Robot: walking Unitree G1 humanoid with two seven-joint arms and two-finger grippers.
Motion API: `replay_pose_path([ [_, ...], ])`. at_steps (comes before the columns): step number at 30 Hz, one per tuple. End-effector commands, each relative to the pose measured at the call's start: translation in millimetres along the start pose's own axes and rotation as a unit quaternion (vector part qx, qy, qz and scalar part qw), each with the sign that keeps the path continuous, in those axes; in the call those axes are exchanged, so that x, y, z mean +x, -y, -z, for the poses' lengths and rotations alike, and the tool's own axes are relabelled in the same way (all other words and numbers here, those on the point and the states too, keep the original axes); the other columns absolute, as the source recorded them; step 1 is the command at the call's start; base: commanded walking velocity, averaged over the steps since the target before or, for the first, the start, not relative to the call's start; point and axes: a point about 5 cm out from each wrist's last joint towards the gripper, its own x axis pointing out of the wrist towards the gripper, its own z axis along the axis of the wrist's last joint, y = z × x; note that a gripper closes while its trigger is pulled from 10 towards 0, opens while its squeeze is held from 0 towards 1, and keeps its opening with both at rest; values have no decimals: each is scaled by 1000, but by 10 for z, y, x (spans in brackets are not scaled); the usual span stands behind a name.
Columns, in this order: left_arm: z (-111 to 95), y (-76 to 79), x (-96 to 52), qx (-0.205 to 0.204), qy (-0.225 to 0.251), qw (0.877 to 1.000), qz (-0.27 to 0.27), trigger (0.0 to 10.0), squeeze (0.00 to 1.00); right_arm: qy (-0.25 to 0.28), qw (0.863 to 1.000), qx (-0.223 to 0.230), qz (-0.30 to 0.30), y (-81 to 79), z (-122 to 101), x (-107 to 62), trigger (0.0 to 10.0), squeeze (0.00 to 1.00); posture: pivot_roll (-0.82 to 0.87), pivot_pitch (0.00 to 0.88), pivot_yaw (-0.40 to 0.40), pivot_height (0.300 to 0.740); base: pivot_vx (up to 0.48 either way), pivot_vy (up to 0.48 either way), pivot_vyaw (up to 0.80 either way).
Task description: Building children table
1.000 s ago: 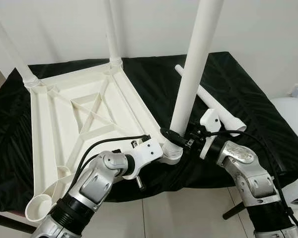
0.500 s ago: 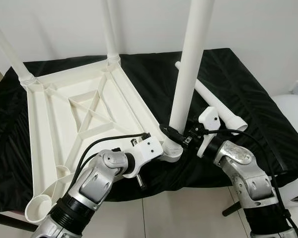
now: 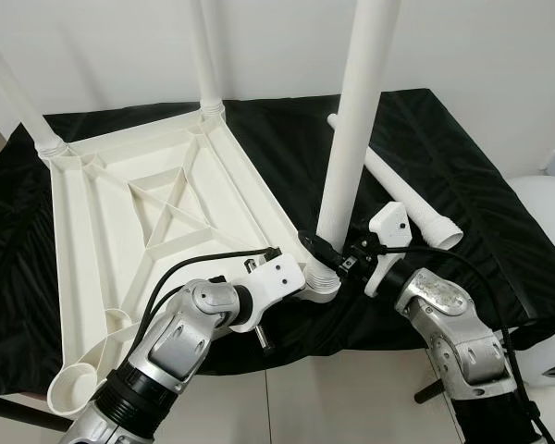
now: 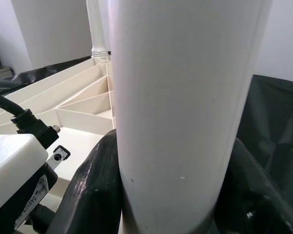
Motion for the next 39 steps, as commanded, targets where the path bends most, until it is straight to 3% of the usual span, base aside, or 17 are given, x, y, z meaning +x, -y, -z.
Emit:
replay_pose_path([
  [1,32,50,77,-13,-1,1000,-23,10000,0,-53,995,60,-52,-260,271,52,10000,0,-101,179,18,740,0,0,0],
  [30,14,11,59,-13,1,999,-29,10000,0,-53,995,69,-45,-400,301,45,10000,0,-102,182,27,740,0,0,0],
  [39,-3,-25,60,-29,2,998,-48,10000,0,-47,996,77,-8,-410,302,53,10000,0,-104,191,36,740,0,0,0],
])
